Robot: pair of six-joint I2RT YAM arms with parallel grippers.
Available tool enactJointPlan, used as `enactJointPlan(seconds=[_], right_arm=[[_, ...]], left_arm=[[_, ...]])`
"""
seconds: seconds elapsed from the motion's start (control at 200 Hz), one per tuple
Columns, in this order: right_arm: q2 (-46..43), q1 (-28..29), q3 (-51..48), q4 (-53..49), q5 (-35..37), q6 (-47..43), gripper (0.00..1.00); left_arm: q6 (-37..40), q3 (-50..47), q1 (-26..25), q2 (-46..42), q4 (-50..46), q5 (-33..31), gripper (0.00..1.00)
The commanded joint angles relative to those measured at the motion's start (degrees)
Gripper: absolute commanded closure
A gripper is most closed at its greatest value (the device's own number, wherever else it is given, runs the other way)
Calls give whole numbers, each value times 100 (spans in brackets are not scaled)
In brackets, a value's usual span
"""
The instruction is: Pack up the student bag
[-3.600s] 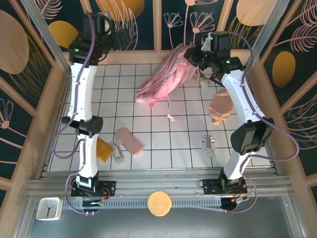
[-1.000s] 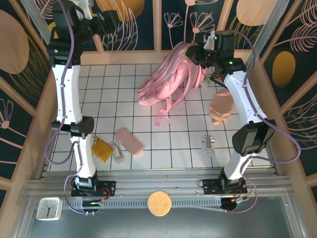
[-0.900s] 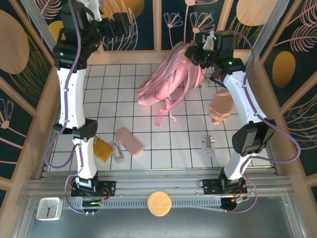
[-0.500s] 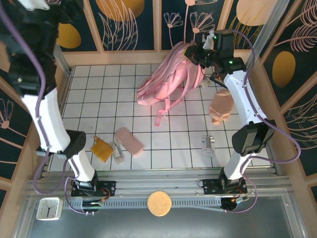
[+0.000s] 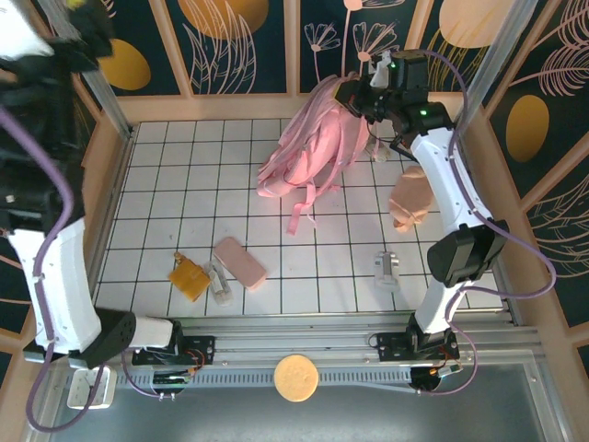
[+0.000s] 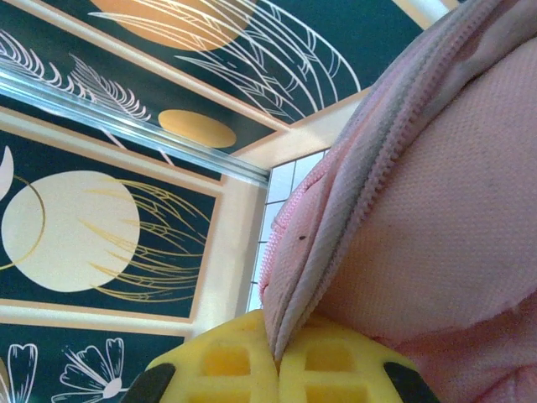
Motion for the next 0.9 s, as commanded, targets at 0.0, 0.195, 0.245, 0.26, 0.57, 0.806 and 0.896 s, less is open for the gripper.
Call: enactJointPlan(seconds=[0.0,0.195,0.245,0.26,0.57,0.806,0.896], right_arm=[[170,258,280,954,-122,-3,100],[653,615,725,956,-96,-29,100],[672,669,683,1023,-87,-9,100],[671,681,671,1039,-87,-6,100],[543,879,565,1179,-69,-143,100],[348,1049,87,1359,-44,-86,100],[336,1120,-24,1436,-25,-25,100]], left_arm=[[594,-1432,-30,-478,-266,-762,1],[-713,-4931,60,-1153,-419,-35,1],[-1502,-5571,261,-1263,-434,455,1],[-1746,-5766,365,-1327,-414,724,1],[-8399,-10103,1178,-2378,4938,4483,1],[-10107,-10704,1120,-2089,6895,4359,1],[-10587,-10961,892,-1789,7497,4164,1]])
